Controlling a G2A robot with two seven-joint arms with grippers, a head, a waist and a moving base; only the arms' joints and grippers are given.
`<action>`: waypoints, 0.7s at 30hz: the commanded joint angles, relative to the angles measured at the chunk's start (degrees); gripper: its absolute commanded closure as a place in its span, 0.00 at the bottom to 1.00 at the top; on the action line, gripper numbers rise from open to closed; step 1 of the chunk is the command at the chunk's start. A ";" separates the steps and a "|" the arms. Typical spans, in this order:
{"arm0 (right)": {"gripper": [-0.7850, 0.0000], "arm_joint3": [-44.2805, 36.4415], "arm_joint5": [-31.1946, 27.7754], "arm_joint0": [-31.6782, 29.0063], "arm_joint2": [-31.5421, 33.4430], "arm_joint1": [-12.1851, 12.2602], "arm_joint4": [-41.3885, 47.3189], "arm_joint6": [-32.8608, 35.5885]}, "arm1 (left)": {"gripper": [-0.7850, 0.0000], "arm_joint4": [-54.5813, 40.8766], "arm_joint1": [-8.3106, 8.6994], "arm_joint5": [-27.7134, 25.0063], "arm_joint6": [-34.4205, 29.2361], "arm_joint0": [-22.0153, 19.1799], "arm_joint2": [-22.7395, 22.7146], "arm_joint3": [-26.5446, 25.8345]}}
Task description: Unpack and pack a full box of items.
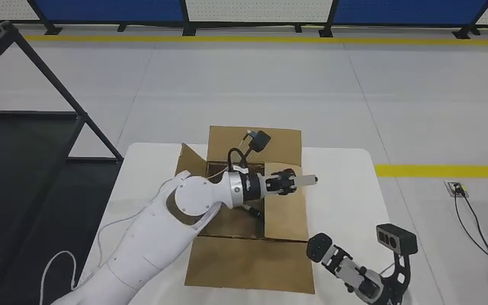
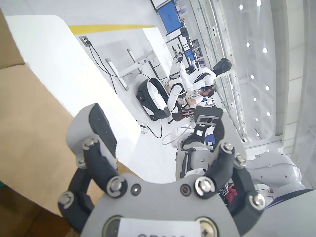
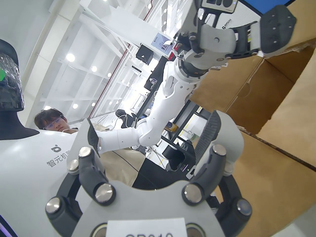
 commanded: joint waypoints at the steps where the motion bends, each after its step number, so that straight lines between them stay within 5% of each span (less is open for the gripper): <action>1: 0.00 -1.21 0.05 -0.40 -0.13 0.11 -1.22 -0.06 | 0.00 -0.40 -0.75 -0.70 0.61 -0.71 0.82 0.98; 5: 0.00 -1.44 2.36 0.79 -0.43 0.34 -2.48 -0.42 | 0.00 2.65 -0.62 -2.81 -2.00 -1.13 -0.07 2.55; 11: 0.00 1.28 5.64 5.37 -1.22 0.77 -1.36 1.12 | 0.00 5.00 2.44 -1.79 -15.65 1.37 -6.13 5.96; 21: 0.00 3.65 6.68 9.71 -3.52 1.27 -0.28 3.14 | 0.00 6.68 3.95 0.15 -17.07 5.71 -9.80 5.85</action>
